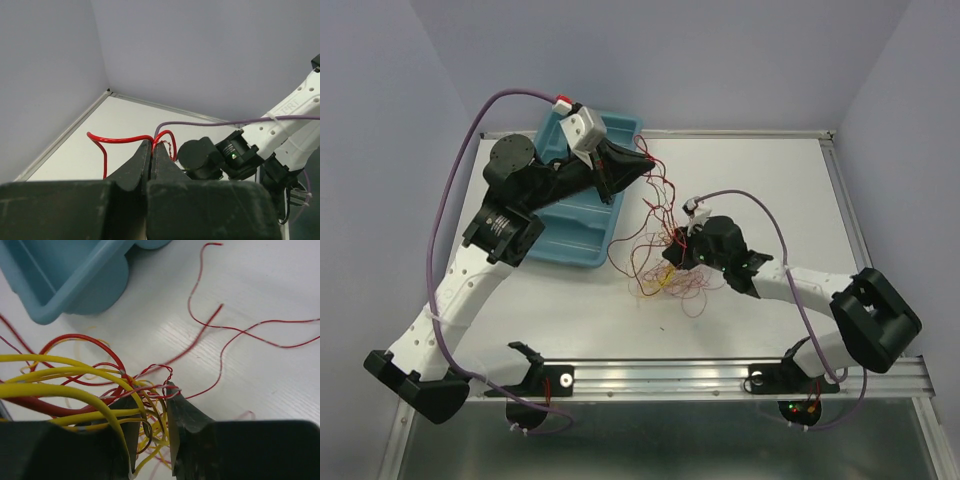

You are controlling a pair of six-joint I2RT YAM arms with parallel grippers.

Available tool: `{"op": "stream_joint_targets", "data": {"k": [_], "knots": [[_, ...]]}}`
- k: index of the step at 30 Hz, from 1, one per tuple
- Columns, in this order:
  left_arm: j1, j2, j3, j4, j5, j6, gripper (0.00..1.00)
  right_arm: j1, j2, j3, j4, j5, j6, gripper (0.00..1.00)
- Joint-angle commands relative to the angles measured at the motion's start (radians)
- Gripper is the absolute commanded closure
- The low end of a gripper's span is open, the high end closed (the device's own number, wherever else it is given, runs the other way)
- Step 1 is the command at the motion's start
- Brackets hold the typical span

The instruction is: Untangle the cables

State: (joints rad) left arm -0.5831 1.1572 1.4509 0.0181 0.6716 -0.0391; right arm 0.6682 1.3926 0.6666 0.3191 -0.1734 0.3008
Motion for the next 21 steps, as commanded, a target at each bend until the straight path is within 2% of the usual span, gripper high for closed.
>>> {"op": "stream_joint_targets", "data": {"k": [1,4,7,8,9,11,12,13,14,17,21], "knots": [[-0.003,-0.077,-0.027,0.105,-0.059,-0.016,1.00,0.001,-0.010,0.050,0.002,0.329,0.030,0.71],[-0.003,-0.134,-0.067,0.138,-0.165,-0.019,1.00,-0.042,-0.079,0.002,-0.026,0.457,0.099,0.71],[-0.001,-0.181,-0.090,0.160,-0.234,-0.021,1.00,-0.181,-0.106,-0.021,-0.115,0.512,0.243,0.80],[0.002,-0.198,-0.096,0.164,-0.247,-0.024,1.00,-0.273,-0.106,-0.024,-0.138,0.518,0.282,0.82],[0.003,-0.208,-0.106,0.175,-0.263,-0.027,1.00,-0.309,-0.104,-0.019,-0.197,0.541,0.360,0.82],[0.006,-0.241,-0.119,0.189,-0.282,-0.028,1.00,-0.364,-0.087,0.004,-0.292,0.711,0.497,0.80],[0.015,-0.258,-0.145,0.215,-0.300,-0.030,1.00,-0.383,-0.078,0.036,-0.413,0.773,0.547,0.80],[0.017,-0.296,-0.159,0.232,-0.316,-0.030,1.00,-0.400,-0.066,0.044,-0.457,0.838,0.582,0.81],[0.019,-0.318,-0.173,0.246,-0.337,-0.028,1.00,-0.445,-0.064,0.047,-0.489,0.848,0.650,0.82],[0.019,-0.395,-0.195,0.279,-0.417,-0.002,1.00,-0.528,-0.090,0.018,-0.509,0.793,0.691,0.83],[0.020,-0.458,-0.172,0.296,-0.463,0.033,1.00,-0.541,-0.159,-0.013,-0.514,0.838,0.718,0.83]]}}
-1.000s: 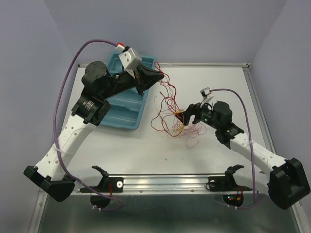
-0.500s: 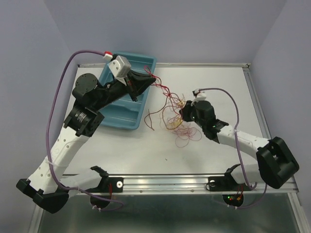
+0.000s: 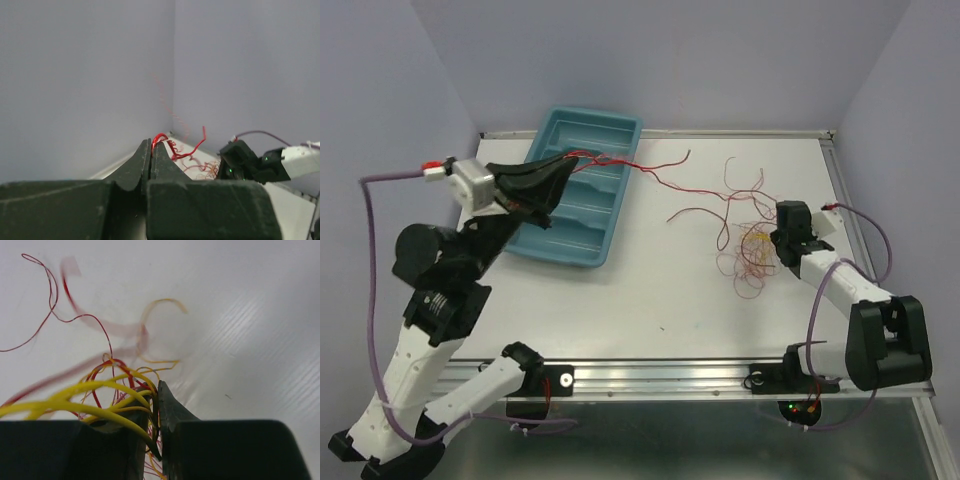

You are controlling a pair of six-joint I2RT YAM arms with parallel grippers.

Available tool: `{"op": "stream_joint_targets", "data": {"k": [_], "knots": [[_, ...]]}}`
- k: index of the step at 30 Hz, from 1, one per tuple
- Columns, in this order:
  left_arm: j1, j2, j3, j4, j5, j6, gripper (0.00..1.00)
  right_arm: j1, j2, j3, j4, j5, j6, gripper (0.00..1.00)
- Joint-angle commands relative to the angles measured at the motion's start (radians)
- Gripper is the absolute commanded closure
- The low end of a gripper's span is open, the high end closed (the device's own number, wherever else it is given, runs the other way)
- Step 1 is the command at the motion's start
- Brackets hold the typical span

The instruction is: Untangle the cables

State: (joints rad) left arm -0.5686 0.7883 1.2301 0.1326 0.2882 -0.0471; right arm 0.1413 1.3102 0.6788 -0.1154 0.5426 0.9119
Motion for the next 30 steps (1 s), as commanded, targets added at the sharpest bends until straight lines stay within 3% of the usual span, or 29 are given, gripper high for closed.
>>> {"op": "stream_joint_targets", "data": {"k": [1,3,4,5,8,12,16,18,19,20,21,23,26,30], "knots": [[0.006,-0.096,0.055,0.183,-0.075,0.042,1.00,-0.016,-0.092,-0.030,-0.087,0.146,0.113,0.83],[0.006,-0.086,0.081,0.180,-0.034,0.043,1.00,-0.016,-0.150,-0.039,-0.089,0.160,0.105,0.78],[0.006,-0.066,0.092,0.176,-0.011,0.039,1.00,-0.017,-0.170,-0.038,-0.090,0.157,0.093,0.50],[0.006,-0.052,0.100,0.170,0.015,0.033,1.00,-0.016,-0.189,-0.035,-0.090,0.154,0.062,0.44],[0.006,-0.006,0.106,0.170,0.084,0.012,1.00,-0.016,-0.285,-0.039,-0.087,0.157,0.026,0.12],[0.006,0.045,0.104,0.167,0.114,0.007,1.00,-0.016,-0.402,-0.045,-0.061,0.105,-0.112,0.04],[0.006,0.077,0.098,0.160,0.170,-0.007,1.00,-0.016,-0.489,-0.082,0.096,-0.131,-0.292,0.00],[0.006,0.100,0.100,0.153,0.196,-0.020,1.00,-0.016,-0.538,-0.134,0.195,-0.396,-0.396,0.00],[0.006,0.107,0.103,0.148,0.200,-0.022,1.00,-0.017,-0.552,-0.163,0.323,-0.506,-0.418,0.00],[0.006,0.121,0.104,0.145,0.201,-0.022,1.00,-0.016,-0.560,-0.188,0.394,-0.718,-0.427,0.00],[0.004,0.126,0.109,0.137,0.197,-0.028,1.00,-0.016,-0.557,-0.234,0.536,-0.821,-0.426,0.00],[0.006,0.135,0.111,0.133,0.197,-0.027,1.00,-0.014,-0.527,-0.233,0.609,-1.032,-0.416,0.00],[0.006,0.147,0.106,0.130,0.212,-0.037,1.00,0.021,-0.477,-0.240,0.718,-1.153,-0.400,0.00],[0.006,0.166,0.109,0.128,0.236,-0.048,1.00,0.124,-0.460,-0.236,0.758,-1.164,-0.468,0.00]]}}
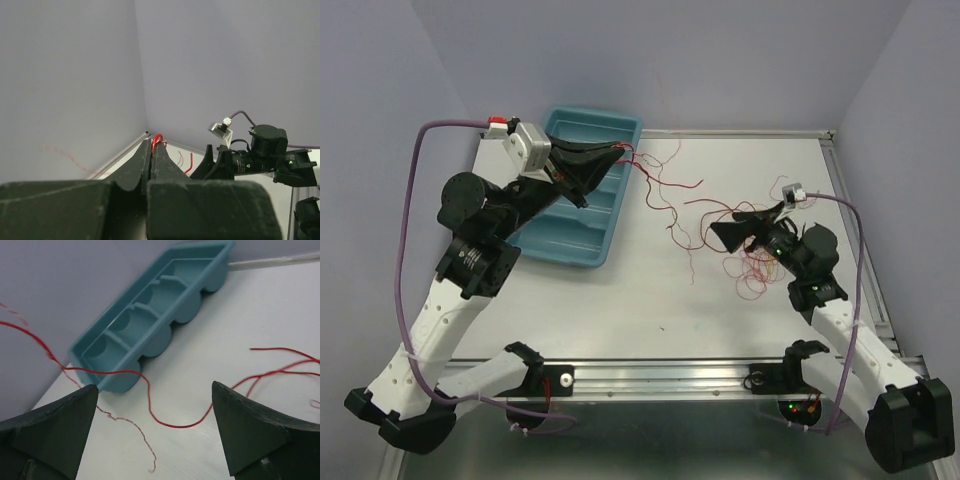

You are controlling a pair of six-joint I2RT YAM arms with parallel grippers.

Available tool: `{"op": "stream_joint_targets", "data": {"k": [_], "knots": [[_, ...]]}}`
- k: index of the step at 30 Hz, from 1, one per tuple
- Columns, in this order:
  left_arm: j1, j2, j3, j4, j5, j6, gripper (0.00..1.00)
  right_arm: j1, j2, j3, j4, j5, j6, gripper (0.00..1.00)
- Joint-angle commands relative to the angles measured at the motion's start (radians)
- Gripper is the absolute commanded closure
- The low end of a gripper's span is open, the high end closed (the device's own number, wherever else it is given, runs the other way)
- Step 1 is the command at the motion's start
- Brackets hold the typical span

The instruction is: Untangle the cables

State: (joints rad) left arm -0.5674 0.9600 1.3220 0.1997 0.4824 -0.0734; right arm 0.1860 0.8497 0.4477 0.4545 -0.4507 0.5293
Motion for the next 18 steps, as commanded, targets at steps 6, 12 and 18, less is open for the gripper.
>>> {"op": "stream_joint_targets", "data": {"k": [6,12,18], "knots": [[0.004,0.026,0.019,0.060,0.079,-0.042,1.00,0.254,0.032,0.020,0.179,-0.146,-0.205,0.00],[0.004,0.036,0.025,0.053,0.120,-0.063,1.00,0.398,0.118,0.055,0.165,-0.077,-0.311,0.00],[0.004,0.052,0.032,0.053,0.171,-0.088,1.00,0.503,0.196,0.088,0.148,0.194,-0.362,0.06]]}}
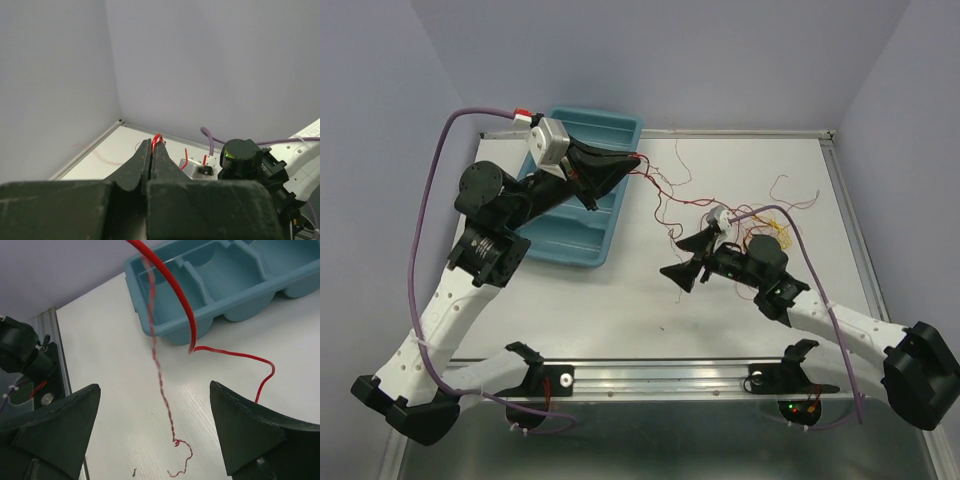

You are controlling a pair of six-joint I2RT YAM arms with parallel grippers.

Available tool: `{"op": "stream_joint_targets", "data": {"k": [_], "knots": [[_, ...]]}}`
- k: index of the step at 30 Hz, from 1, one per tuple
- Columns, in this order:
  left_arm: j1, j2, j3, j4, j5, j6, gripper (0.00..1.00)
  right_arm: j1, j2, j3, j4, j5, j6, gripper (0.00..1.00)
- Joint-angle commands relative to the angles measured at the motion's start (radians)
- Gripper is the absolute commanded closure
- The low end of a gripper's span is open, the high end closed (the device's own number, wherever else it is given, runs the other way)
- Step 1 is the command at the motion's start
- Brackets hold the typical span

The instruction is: Untangle the cables

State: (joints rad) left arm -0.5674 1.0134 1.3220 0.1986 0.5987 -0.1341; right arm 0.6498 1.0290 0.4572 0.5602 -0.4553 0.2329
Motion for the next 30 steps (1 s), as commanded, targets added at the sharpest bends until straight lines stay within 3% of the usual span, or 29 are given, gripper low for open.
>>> {"op": "stream_joint_targets", "data": {"k": [1,5,8,11,12,13,14,18,24,29,30], "knots": [[0.004,0.002,0.033,0.055,0.067,-0.033,1.00,0.045,0.028,0.081,0.056,0.226,-0.063,0.07],[0.004,0.013,0.031,0.059,0.091,-0.047,1.00,0.065,0.028,0.066,0.101,0.325,-0.056,0.11],[0.004,0.019,0.037,0.056,0.114,-0.055,1.00,0.071,0.025,0.061,0.119,0.369,-0.050,0.21],[0.004,0.033,0.055,0.024,0.118,-0.050,1.00,0.073,0.008,0.058,0.119,0.369,-0.047,0.60],[0.004,0.036,0.059,0.015,0.109,-0.038,1.00,0.073,0.000,0.052,0.119,0.362,-0.046,0.86],[0.004,0.033,0.060,-0.002,0.069,-0.032,1.00,0.073,-0.023,0.052,0.118,0.354,-0.044,0.95],[0.006,0.037,0.059,-0.010,0.043,-0.024,1.00,0.073,-0.033,0.048,0.115,0.346,-0.040,0.99],[0.008,0.082,0.054,-0.042,-0.109,0.016,1.00,0.071,-0.113,0.044,0.087,0.307,-0.014,1.00],[0.018,0.249,0.063,-0.028,-0.145,0.041,1.00,0.073,-0.214,0.083,-0.008,0.302,0.031,1.00],[0.026,0.367,0.077,-0.022,-0.082,0.033,1.00,0.074,-0.160,0.323,-0.241,0.305,0.063,0.99],[0.031,0.391,0.072,-0.010,-0.062,0.025,1.00,0.073,-0.108,0.447,-0.297,0.314,0.065,0.99]]}}
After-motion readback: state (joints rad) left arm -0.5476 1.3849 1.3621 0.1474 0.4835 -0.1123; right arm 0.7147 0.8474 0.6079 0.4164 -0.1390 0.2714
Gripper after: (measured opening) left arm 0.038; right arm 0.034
